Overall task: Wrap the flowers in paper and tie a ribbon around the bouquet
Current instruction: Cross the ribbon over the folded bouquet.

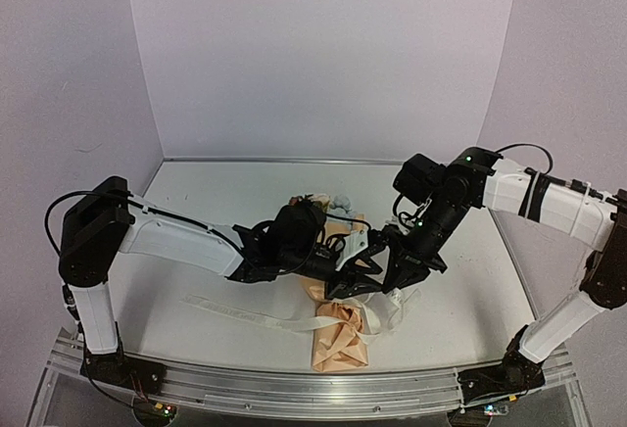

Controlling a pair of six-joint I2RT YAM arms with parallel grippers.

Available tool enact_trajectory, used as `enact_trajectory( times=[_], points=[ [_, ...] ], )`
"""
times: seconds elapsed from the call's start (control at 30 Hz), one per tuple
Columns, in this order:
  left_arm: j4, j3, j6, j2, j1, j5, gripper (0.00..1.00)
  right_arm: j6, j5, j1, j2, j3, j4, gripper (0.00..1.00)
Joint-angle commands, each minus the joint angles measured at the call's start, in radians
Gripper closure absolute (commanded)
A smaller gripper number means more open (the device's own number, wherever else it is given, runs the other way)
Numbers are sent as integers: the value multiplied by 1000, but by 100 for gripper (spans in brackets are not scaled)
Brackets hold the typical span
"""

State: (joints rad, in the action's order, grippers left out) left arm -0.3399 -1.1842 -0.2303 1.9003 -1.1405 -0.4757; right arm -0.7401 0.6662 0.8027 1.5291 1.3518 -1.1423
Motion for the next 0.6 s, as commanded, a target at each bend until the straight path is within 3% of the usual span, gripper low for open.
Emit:
enact_trajectory(
  times=[0.0, 0.17, 0.27, 0.4, 0.57],
  points=[
    [2, -62, -20, 29, -7, -18, 66, 30, 21, 7, -14, 25, -11, 99],
    [4, -69, -19, 32, -6, -23, 89, 27, 20, 6, -12, 32, -15, 99],
    [-11, -49, -8, 17, -7, -20, 98, 16, 4, 5, -13, 31, -15, 98],
    [-42, -1, 11, -23, -5, -6, 100, 8, -11, 5, -12, 33, -15, 96],
    [-65, 70, 24, -91, -5, 39, 100, 47, -74, 4, -43, 0, -15, 72]
  ],
)
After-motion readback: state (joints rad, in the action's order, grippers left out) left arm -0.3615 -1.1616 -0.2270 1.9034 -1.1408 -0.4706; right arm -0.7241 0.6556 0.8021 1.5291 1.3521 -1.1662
